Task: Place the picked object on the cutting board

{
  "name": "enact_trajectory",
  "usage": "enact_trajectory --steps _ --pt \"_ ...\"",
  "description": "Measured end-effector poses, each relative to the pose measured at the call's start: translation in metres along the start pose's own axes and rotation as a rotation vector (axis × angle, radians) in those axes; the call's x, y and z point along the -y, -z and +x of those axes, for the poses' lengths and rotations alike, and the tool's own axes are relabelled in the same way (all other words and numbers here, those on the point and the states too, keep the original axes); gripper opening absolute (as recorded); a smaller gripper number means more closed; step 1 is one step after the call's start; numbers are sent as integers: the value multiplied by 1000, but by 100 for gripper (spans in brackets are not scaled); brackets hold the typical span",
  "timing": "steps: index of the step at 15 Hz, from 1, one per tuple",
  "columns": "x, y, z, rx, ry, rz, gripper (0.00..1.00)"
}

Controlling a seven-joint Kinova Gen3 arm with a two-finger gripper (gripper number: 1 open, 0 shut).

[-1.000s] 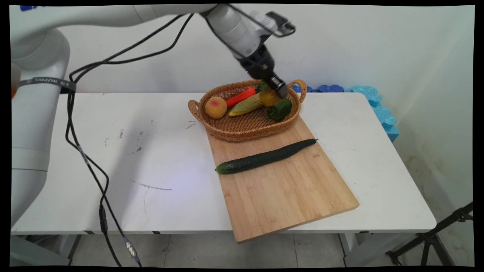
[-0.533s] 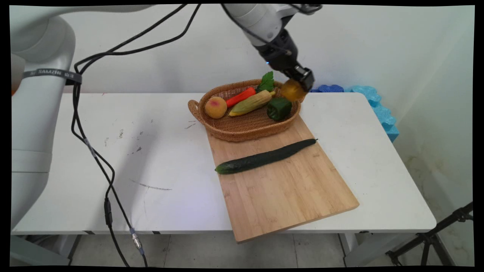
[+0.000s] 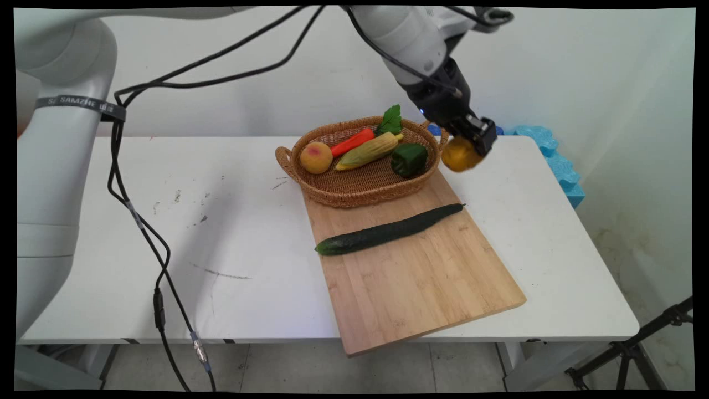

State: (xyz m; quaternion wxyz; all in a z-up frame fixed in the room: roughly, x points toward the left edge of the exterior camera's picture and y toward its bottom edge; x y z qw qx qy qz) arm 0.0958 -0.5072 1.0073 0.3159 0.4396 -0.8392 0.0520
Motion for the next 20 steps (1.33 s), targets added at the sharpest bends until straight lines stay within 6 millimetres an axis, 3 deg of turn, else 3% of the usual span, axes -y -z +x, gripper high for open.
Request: enact_trajectory --steps 4,9,20 --pt "-25 -20 -21 35 -4 -23 0" --pt "-42 -44 -47 74 -16 -31 0" --pt "-50 -101 -98 148 -46 -9 0"
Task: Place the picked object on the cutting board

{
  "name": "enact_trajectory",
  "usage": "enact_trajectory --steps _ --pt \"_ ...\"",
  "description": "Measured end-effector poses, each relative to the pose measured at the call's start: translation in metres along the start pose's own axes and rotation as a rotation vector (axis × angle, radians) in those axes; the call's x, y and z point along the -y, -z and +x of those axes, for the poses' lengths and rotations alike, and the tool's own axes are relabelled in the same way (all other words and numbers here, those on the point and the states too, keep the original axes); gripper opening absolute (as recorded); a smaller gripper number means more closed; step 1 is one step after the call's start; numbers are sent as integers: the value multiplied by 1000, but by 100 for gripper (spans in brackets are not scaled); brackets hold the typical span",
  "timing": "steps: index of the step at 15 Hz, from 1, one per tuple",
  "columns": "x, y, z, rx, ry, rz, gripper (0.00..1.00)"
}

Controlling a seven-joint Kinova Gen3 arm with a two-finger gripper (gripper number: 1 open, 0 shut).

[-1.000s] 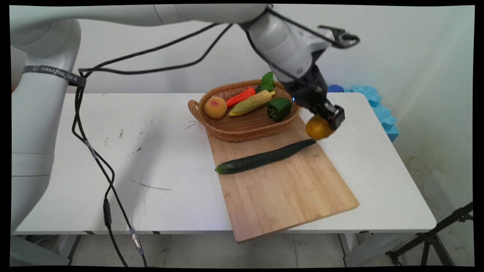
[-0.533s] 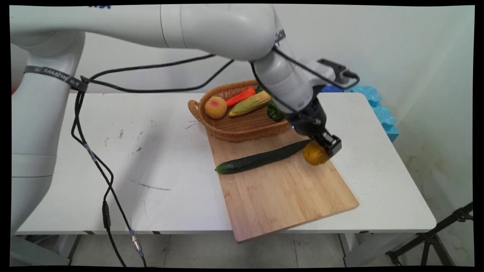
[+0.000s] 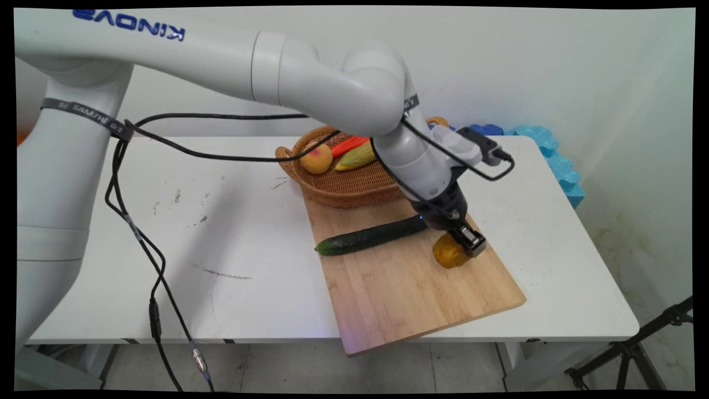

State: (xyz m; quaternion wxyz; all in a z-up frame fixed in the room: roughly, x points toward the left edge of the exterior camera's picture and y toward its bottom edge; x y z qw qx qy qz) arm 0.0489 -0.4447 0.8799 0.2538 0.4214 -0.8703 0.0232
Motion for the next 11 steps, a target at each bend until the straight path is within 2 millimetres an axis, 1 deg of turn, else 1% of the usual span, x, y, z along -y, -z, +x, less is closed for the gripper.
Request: enact_trajectory --steps 4,7,8,11 --pt "1 -15 -9 13 -12 9 0" --pt "1 -21 -11 13 -19 13 0" --pt "1 -23 -11 11 -21 14 100" --pt "1 -26 -11 3 -25 17 100"
